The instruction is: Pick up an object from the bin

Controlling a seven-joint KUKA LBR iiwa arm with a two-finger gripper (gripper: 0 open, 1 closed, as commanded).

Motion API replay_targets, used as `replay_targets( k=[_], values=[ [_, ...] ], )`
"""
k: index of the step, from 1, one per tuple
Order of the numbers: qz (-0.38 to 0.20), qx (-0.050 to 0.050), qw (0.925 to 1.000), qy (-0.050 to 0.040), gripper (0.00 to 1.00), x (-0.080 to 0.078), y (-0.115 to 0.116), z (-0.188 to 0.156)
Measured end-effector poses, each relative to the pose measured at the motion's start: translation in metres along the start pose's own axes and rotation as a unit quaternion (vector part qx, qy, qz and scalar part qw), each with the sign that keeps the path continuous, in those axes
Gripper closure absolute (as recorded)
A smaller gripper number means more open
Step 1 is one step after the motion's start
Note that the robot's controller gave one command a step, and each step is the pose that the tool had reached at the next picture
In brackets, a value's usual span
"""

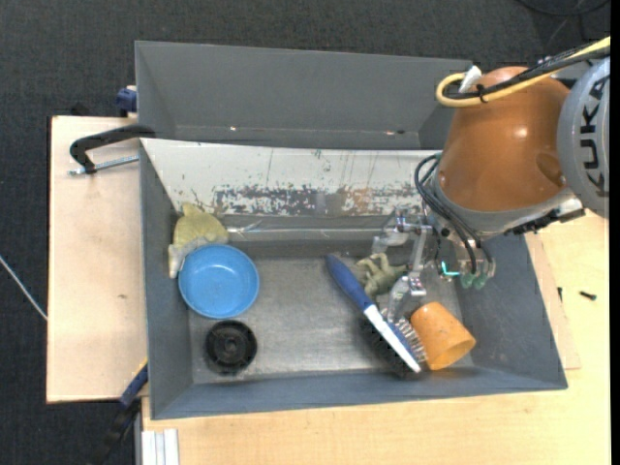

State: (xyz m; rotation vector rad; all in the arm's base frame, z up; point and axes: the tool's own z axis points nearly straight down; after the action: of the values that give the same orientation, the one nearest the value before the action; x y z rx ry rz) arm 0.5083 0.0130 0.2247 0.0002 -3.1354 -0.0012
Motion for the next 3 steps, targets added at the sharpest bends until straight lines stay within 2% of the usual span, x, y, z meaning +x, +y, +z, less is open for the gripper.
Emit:
replay_targets(
  k=[1,2,3],
  values=[
    [0.23,-0.004,0.973,-0.0149,0.0,0.008,0.019,0.133],
    [0.262,-0.001,0.9649,-0.0058,0.0,0.001,-0.034,0.124],
    [0.396,-0.001,0.918,-0.002,0.0,0.014,-0.038,0.125]
  ],
)
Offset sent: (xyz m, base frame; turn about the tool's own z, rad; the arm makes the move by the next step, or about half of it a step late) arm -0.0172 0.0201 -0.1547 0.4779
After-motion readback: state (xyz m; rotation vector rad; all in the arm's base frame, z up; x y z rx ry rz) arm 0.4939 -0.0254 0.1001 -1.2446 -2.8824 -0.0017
